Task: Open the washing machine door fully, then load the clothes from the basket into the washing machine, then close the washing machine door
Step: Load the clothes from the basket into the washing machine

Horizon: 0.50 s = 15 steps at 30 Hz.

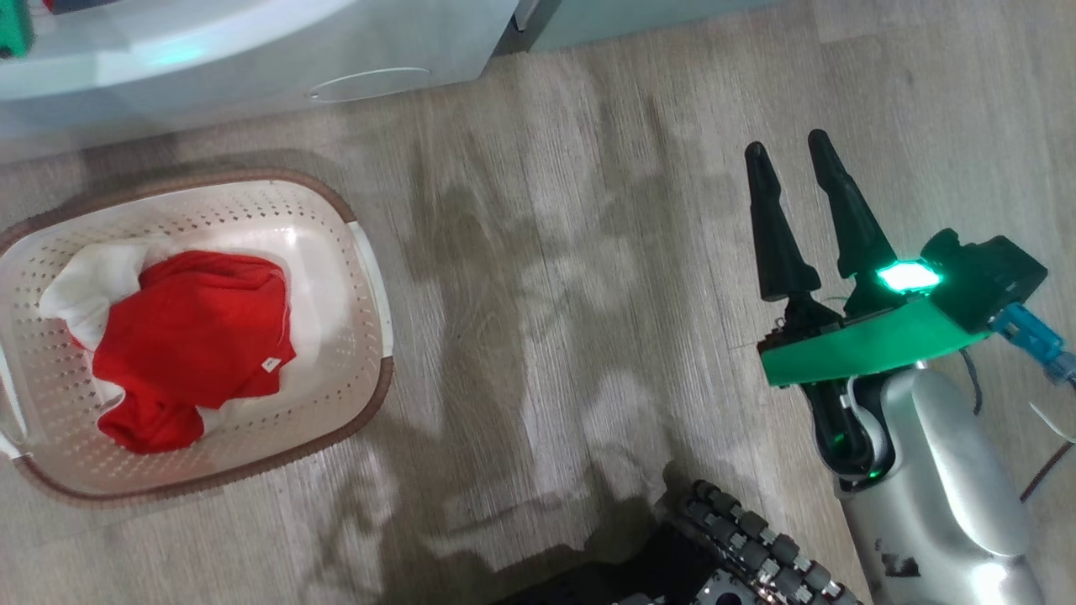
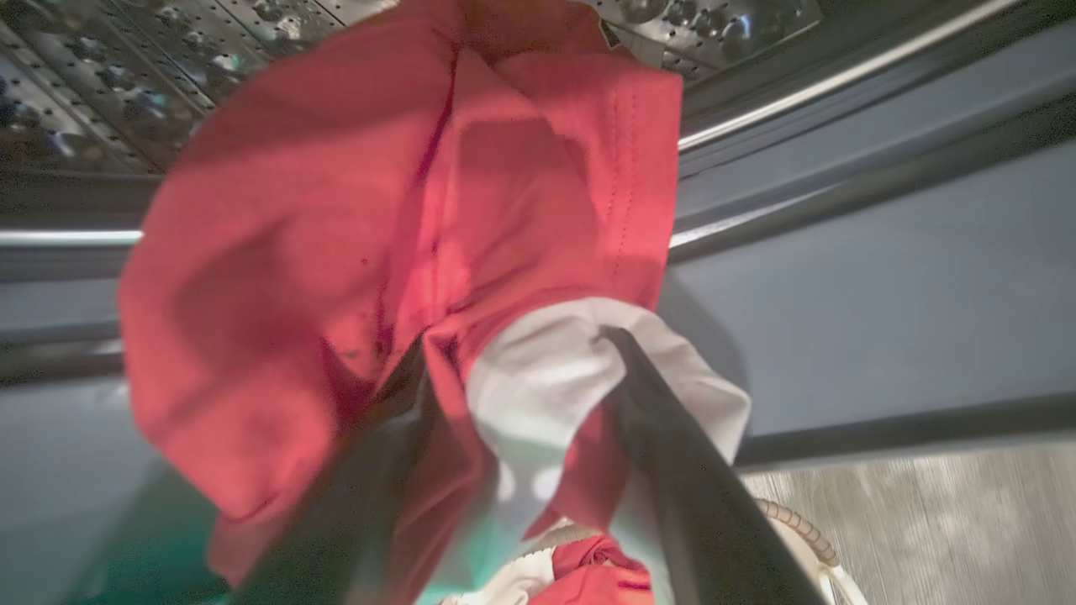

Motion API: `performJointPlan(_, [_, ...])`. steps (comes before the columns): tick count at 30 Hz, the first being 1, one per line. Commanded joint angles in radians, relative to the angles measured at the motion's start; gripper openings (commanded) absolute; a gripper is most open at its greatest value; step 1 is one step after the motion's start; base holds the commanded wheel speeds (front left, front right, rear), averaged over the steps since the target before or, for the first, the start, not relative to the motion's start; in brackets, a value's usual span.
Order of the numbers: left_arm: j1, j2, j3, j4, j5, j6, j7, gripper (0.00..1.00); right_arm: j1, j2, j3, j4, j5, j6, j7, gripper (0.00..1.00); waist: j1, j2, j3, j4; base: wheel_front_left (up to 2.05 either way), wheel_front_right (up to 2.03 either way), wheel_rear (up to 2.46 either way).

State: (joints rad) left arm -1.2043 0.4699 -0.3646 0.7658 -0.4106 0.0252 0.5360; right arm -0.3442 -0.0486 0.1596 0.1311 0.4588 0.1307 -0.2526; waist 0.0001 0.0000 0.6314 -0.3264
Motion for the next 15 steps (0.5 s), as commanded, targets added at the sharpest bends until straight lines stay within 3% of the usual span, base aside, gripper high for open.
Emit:
performJointPlan(1, [-0.045,0.059,0.016,-0.016,0.005,-0.002,0.021,1.0,-0.006,-0.002,0.018,-0.034,0.006,0.0,-0.009,1.0,-0.0001,0.0,0.004,-0.003,0.0,0.0,0.0])
performJointPlan(2, [-0.053,0.06,0.014,-0.008,0.003,-0.004,0.039,0.46,-0.007,-0.002,0.019,-0.035,0.008,0.0,-0.009,1.0,-0.0001,0.0,0.006,-0.004,0.0,0.0,0.0])
performJointPlan(3, [-0.06,0.06,0.017,-0.001,-0.004,-0.006,0.055,0.0,-0.009,-0.002,0.02,-0.036,0.01,0.0,-0.009,1.0,-0.0001,0.0,0.009,-0.007,0.0,0.0,0.0])
performJointPlan(9, [-0.101,0.075,0.023,-0.004,-0.015,-0.001,0.093,0.0,-0.014,-0.002,0.013,-0.072,0.034,0.0,-0.009,1.0,-0.0001,0.0,0.025,-0.015,0.0,0.0,0.0])
performJointPlan(15, [-0.142,0.082,0.091,-0.041,-0.042,0.036,-0.069,0.0,-0.012,-0.002,0.026,-0.088,0.045,0.0,-0.009,1.0,-0.0001,0.0,0.047,-0.03,0.0,0.0,0.0])
